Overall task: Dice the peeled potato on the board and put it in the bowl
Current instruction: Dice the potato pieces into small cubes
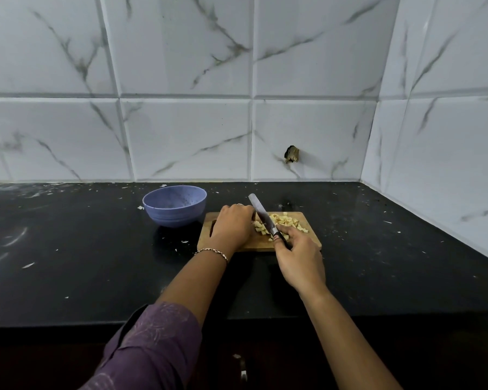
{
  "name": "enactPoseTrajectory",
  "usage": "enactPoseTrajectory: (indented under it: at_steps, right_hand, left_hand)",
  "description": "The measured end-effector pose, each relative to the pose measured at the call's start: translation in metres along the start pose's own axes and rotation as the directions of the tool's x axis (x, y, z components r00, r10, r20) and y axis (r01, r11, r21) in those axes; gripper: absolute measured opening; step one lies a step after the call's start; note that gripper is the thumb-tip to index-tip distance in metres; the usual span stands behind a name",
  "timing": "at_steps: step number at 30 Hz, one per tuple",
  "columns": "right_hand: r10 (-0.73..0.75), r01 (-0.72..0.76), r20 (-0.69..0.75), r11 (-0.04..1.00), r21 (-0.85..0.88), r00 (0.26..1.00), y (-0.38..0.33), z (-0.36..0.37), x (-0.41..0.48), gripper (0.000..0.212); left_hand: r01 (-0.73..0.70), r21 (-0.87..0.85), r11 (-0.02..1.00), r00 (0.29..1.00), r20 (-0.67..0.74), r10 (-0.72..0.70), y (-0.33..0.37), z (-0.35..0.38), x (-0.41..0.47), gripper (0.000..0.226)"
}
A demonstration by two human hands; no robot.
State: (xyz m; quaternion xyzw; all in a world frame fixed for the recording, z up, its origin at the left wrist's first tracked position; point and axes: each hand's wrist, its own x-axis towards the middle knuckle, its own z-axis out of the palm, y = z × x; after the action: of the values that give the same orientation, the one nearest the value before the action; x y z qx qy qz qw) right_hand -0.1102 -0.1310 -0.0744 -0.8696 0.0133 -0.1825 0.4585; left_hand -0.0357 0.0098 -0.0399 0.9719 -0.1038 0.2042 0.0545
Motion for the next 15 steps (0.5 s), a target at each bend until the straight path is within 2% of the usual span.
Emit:
enactPoseTrajectory:
  at_steps: [6, 15]
  right_hand:
    - [0.005, -0.005, -0.007, 1.0, 0.007, 1.0, 0.0003, 0.0009, 0.0, 0.034]
    - [0.017, -0.017, -0.008, 1.0, 0.004, 1.0, -0.0009, -0.0009, -0.0011, 0.034]
  left_hand:
    - [-0.031, 0.099, 0.995, 1.0, -0.003, 0.031, 0.0057, 0.0039, 0.0027, 0.02]
    - [-0.024, 0.064, 0.998, 1.0, -0.002, 0.025, 0.0055, 0.0041, 0.0017, 0.019]
